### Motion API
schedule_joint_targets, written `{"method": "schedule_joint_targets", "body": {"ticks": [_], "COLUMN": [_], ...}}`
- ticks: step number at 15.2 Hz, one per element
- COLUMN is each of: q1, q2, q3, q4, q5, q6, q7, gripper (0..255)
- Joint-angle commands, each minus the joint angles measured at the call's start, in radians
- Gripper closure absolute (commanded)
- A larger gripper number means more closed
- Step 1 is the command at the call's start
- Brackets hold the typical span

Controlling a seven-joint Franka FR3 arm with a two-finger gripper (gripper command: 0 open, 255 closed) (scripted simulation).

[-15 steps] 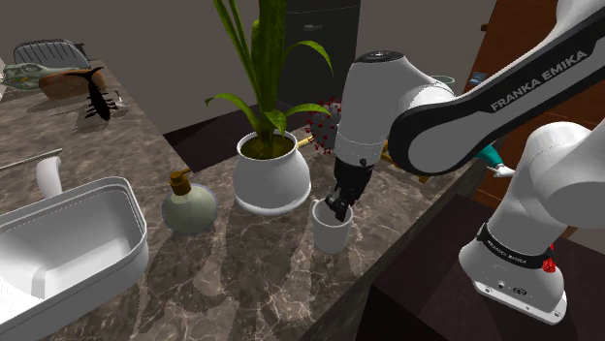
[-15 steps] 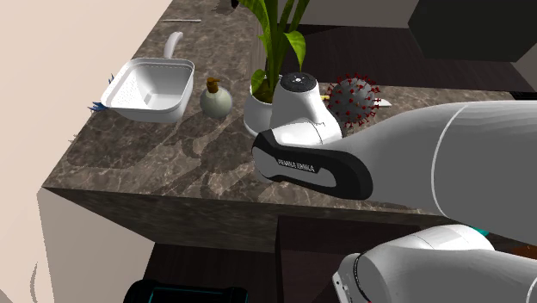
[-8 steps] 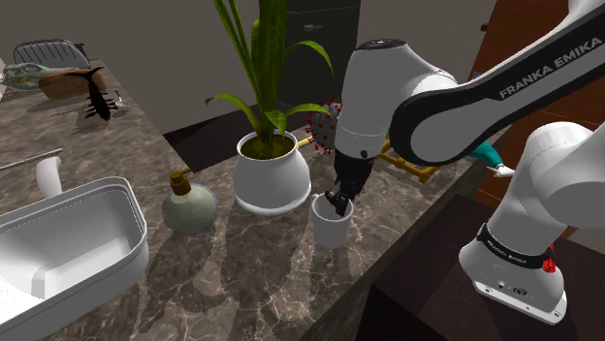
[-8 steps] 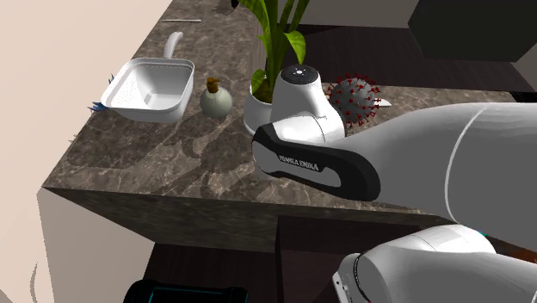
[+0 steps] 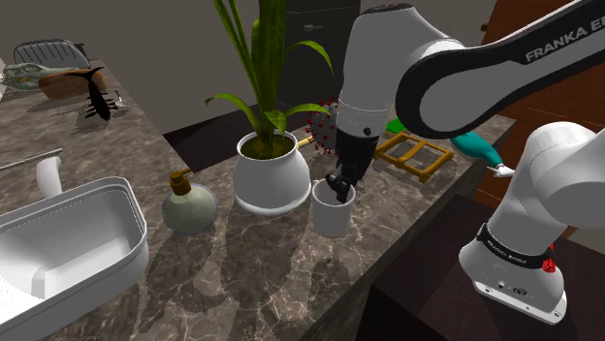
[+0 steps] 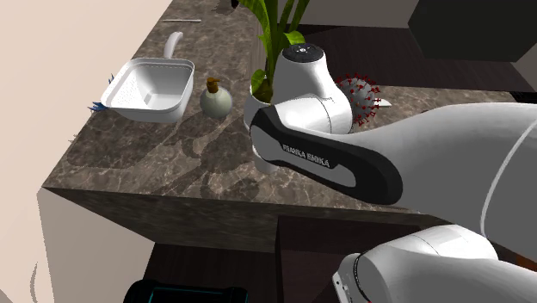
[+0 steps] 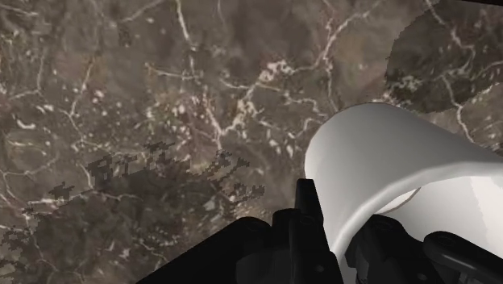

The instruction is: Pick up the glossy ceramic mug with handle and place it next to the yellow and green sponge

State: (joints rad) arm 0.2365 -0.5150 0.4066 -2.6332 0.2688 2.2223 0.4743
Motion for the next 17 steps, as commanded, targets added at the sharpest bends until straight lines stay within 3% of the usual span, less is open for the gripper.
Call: {"method": "schedule_joint_targets", "body": {"ticks": [1, 17], "q1": [0.002, -0.006], "q2": [-0.016, -0.085], "q3": [-0.004, -0.048], "q4": [0.016, 0.184], "q5": [-0.001, -0.03], "q6": [-0.032, -0.268], "q7": [0.003, 0.01], "gripper": [255, 255]}}
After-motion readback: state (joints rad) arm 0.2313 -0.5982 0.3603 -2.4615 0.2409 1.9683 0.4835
